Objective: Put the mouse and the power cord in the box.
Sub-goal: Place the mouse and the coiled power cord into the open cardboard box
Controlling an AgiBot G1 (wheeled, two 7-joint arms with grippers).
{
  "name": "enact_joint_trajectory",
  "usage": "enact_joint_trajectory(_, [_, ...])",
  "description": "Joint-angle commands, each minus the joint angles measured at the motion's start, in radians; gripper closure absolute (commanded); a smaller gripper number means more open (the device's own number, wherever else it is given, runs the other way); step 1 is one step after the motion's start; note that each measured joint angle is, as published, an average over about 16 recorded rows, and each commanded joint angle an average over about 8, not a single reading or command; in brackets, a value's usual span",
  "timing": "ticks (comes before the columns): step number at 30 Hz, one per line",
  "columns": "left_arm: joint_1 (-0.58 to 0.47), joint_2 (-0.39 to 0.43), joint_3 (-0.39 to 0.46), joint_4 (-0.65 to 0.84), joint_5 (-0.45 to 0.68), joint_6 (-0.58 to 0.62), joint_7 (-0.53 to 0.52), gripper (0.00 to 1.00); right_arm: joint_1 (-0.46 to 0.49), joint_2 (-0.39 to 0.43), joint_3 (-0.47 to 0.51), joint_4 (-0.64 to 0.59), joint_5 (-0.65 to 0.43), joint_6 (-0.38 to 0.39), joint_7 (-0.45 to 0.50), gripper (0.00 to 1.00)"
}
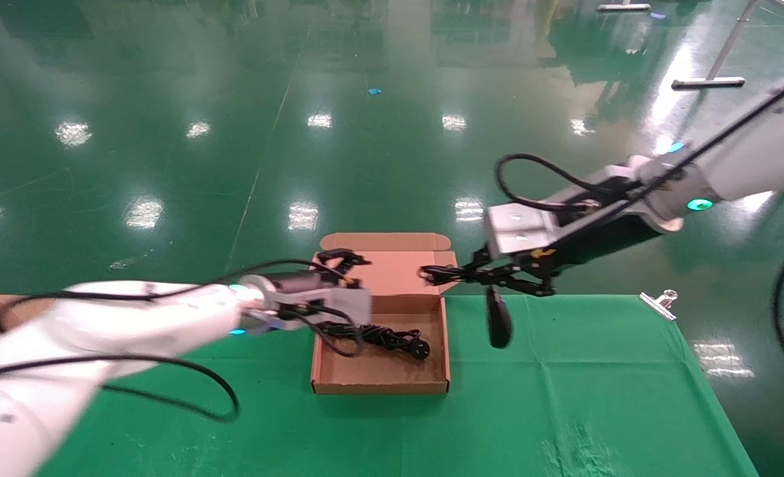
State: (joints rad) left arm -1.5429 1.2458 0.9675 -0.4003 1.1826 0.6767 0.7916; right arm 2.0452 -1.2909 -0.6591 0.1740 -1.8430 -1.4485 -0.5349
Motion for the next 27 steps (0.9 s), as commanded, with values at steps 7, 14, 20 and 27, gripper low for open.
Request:
enact_joint_trajectory(7, [-0.004,-0.228,-0.084,-0.095,-0.134,0.192,-0.013,0.0,-0.047,-0.072,-0.034,0.092,-0.008,0.05,0.064,1.0])
enact_joint_trajectory(14, [0.052,-0.45,-0.124,-0.281,-0.196,0.25,-0.073,0.0,-0.152,-0.086,-0.149,0.331,0.042,0.162,0.223,1.0])
enact_joint_trajectory(20, [0.14,-0.596,-0.149,-0.427,-0.243,0.218,-0.131,0.0,-0.235,-0.088,-0.299,0.488,0.111,0.355,0.344,1.0])
enact_joint_trajectory(27, [0.222,-0.681,-0.15,-0.548,-0.251,0.154,-0.159,0.0,-0.31,-0.088,-0.469,0.567,0.163,0.609,0.41,1.0])
